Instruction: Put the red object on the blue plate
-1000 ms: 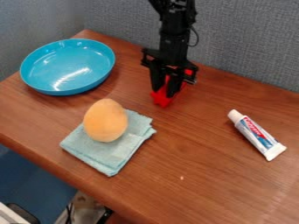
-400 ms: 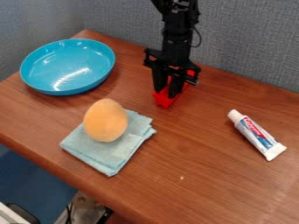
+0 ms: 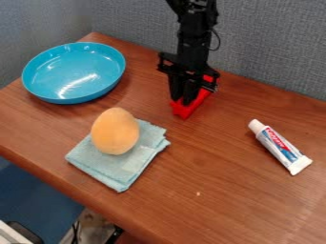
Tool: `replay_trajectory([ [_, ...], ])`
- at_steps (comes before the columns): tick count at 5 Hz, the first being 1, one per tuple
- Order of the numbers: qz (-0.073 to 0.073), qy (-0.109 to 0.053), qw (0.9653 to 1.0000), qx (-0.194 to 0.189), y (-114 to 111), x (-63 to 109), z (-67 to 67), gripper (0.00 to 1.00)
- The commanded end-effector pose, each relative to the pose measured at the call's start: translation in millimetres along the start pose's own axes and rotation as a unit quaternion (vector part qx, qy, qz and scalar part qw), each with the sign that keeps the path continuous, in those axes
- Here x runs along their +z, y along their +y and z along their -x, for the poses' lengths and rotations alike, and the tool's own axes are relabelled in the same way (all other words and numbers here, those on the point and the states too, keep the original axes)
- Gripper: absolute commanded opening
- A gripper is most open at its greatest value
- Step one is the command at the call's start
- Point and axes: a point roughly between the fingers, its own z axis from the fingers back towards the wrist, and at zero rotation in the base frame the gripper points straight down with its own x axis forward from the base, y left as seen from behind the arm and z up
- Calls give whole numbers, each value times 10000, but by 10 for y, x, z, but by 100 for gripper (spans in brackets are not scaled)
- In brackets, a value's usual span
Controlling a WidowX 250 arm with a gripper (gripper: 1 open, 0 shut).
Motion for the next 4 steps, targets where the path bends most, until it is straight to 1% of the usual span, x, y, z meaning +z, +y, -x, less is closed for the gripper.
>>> replay_trajectory([
  [1,-41,-381,9993,35,43,245,-77,0],
  [2,-36,-398,9992,24,44,260,-86,0],
  [3,-11,-412,9991,59,72,257,-81,100],
  [4,-3,-429,9990,92,106,263,-86,0],
])
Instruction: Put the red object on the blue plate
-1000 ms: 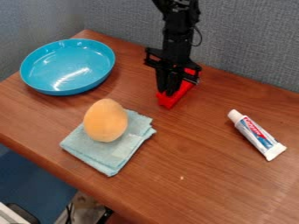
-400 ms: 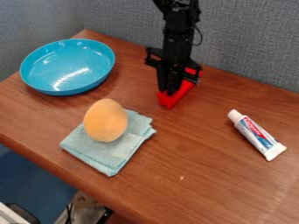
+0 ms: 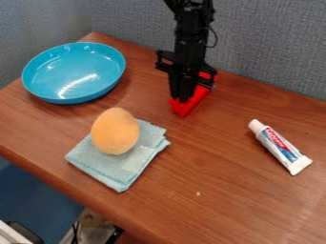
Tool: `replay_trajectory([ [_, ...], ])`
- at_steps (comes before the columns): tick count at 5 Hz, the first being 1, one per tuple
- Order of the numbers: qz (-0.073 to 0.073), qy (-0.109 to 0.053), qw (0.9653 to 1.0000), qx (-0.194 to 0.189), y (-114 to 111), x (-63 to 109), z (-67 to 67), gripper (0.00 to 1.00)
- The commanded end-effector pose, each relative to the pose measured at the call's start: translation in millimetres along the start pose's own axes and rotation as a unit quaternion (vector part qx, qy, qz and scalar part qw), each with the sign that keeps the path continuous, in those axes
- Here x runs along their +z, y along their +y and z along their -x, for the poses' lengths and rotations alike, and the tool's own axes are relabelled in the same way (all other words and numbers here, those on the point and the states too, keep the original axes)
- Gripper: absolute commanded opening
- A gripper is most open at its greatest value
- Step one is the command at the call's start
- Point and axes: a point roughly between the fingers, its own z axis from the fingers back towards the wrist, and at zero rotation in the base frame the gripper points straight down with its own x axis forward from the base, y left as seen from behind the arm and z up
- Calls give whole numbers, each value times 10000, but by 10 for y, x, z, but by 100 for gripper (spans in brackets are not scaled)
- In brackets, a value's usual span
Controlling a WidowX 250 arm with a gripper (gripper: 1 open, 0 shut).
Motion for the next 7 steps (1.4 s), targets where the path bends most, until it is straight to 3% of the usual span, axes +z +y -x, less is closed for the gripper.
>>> replay_trajectory([
  [1,-42,-545,9984,143,99,397,-44,0],
  [2,-28,-709,9972,220,136,543,-7,0],
  [3,-99,-1039,9935,451,297,866,70,0],
  [4,-186,-1150,9895,850,574,1054,171,0],
  [7,-342,-1080,9712,2097,1577,1042,439,0],
])
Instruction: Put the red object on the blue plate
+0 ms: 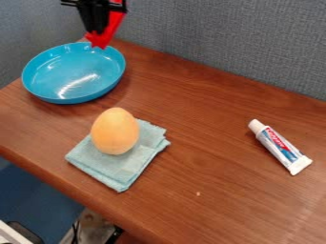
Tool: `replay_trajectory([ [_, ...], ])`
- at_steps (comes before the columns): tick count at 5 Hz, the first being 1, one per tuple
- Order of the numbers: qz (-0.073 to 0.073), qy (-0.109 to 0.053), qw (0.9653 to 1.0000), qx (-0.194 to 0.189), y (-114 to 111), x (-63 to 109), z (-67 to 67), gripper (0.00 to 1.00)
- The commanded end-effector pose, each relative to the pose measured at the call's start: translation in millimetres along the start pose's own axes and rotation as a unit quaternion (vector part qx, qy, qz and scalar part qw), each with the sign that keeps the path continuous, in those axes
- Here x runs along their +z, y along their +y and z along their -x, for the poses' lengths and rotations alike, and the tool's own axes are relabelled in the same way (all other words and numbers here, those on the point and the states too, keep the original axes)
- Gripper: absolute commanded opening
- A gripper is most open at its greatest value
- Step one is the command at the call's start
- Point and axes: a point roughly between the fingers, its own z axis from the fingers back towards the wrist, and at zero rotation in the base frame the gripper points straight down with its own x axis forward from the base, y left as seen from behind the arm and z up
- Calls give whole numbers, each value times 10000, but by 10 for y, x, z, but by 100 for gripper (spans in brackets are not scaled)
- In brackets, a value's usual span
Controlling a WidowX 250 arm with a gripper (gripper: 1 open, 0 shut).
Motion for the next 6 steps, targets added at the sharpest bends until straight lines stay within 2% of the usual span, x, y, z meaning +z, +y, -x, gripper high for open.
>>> replay_trajectory([
  [1,-159,-233,9994,209,249,101,-92,0],
  [3,-352,-68,9989,310,438,-150,-152,0],
  [5,-471,62,9985,281,458,-348,-158,0],
  [6,-478,136,9983,294,459,-404,-159,100],
])
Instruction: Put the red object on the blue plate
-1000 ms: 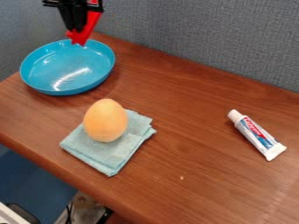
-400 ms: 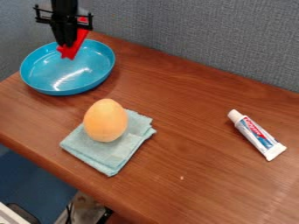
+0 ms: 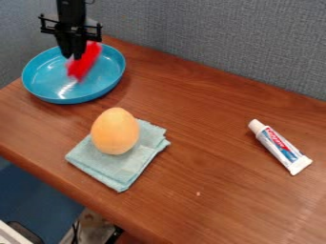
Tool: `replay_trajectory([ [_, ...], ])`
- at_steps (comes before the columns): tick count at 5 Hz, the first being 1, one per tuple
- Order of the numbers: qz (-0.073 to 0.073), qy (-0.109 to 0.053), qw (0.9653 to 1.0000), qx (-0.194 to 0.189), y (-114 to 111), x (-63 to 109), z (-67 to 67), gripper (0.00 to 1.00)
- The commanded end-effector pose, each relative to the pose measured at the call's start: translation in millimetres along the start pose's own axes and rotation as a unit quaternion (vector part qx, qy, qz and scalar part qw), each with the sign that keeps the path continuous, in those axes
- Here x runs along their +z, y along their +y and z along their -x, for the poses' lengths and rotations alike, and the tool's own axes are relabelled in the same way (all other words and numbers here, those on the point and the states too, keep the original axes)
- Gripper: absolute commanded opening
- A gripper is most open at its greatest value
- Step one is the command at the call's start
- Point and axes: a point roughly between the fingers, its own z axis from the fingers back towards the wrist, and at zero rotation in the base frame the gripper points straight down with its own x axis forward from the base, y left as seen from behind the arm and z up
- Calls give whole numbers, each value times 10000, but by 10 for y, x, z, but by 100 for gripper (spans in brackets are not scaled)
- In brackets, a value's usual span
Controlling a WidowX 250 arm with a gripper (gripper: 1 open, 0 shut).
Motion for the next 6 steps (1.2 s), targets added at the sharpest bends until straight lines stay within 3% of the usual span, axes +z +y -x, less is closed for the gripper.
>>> replay_trajectory([
  [1,-104,-238,9996,68,92,179,-43,100],
  [5,-199,41,9997,143,85,-39,-77,100],
  [6,-220,86,9996,151,77,-85,-88,0],
])
